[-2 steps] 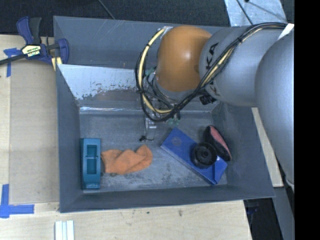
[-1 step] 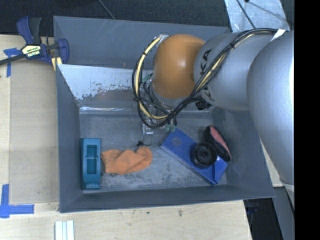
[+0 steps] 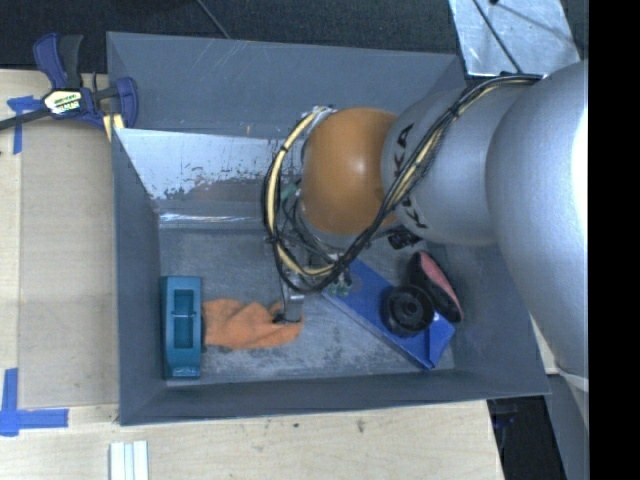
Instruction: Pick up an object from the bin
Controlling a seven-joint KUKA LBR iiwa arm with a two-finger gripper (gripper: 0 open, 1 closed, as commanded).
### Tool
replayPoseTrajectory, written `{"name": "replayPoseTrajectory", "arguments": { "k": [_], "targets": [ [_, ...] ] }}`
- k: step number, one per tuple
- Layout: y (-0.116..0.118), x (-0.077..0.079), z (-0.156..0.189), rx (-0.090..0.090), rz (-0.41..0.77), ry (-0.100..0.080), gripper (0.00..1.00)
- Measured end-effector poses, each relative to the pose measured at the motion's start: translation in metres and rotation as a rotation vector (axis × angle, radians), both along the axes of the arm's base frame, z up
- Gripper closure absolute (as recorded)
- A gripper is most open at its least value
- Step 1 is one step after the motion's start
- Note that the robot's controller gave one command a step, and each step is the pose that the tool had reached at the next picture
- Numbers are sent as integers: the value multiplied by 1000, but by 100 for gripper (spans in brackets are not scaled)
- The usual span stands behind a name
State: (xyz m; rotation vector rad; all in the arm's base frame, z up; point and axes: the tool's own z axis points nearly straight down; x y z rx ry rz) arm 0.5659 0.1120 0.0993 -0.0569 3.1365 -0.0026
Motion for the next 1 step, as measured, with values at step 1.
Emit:
{"name": "replayPoseTrajectory", "arguments": {
  "k": [1],
  "targets": [
    [51,-17,-25,1,-53,4,0]
  ]
}}
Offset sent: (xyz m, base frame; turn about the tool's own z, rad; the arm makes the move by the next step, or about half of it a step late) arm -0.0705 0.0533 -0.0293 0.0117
